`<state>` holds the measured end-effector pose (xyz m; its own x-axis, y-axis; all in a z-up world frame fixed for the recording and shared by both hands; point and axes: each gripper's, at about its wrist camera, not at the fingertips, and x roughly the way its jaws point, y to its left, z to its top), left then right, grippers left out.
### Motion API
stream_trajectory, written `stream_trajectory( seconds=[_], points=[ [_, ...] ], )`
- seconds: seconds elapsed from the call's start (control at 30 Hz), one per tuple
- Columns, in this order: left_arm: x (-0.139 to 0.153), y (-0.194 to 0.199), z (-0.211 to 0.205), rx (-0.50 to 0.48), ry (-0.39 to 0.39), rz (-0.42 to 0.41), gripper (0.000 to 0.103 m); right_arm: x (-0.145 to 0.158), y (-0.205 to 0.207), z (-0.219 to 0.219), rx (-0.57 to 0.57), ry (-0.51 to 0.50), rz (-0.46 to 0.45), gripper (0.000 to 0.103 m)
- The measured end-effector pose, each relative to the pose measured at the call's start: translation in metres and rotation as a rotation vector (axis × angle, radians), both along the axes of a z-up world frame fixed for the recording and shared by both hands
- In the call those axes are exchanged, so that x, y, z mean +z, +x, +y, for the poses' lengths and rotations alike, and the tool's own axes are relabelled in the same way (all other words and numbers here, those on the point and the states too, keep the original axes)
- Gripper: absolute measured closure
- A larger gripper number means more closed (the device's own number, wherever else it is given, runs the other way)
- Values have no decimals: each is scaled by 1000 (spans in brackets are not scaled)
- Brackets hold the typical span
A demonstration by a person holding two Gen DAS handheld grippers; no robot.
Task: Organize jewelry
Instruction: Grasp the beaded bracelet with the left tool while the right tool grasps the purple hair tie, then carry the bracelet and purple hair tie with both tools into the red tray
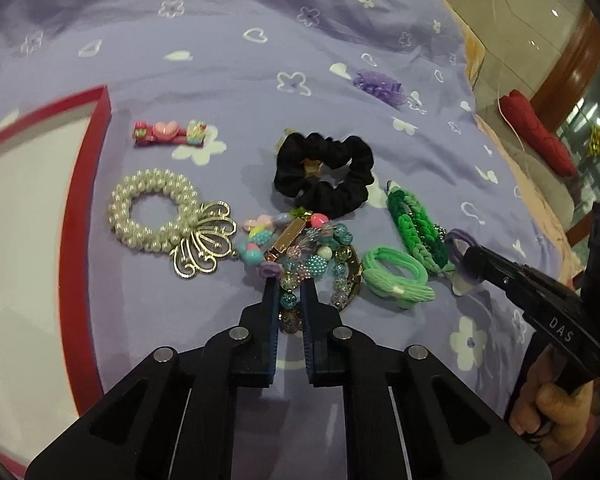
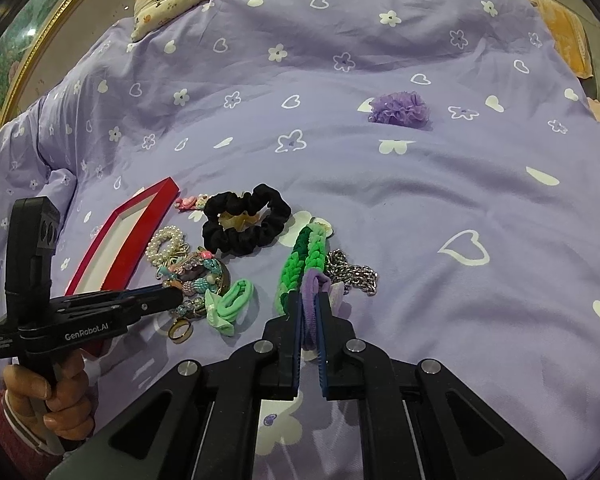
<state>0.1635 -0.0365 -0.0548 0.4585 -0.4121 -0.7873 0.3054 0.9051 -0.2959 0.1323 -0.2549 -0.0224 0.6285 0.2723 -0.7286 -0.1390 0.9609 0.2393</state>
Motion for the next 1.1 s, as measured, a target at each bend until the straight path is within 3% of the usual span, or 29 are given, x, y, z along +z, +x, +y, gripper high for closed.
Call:
stream_trajectory(
  seconds=[0.2,0.57,0.9,1.1],
  points=[
    [19,-19,1,-23,-16,-44,95,5,-5,0,1,9,-15,97],
    [63,-52,35,39,-61,-140,95,29,-21,21,59,23,-75,98],
    [78,-71,74,117,-77,-178,95,44,-26,49,136,66,-93,98],
    [81,-75,108,194,-72,-195,95,45,-25,89,230,94,-83,98]
  ],
)
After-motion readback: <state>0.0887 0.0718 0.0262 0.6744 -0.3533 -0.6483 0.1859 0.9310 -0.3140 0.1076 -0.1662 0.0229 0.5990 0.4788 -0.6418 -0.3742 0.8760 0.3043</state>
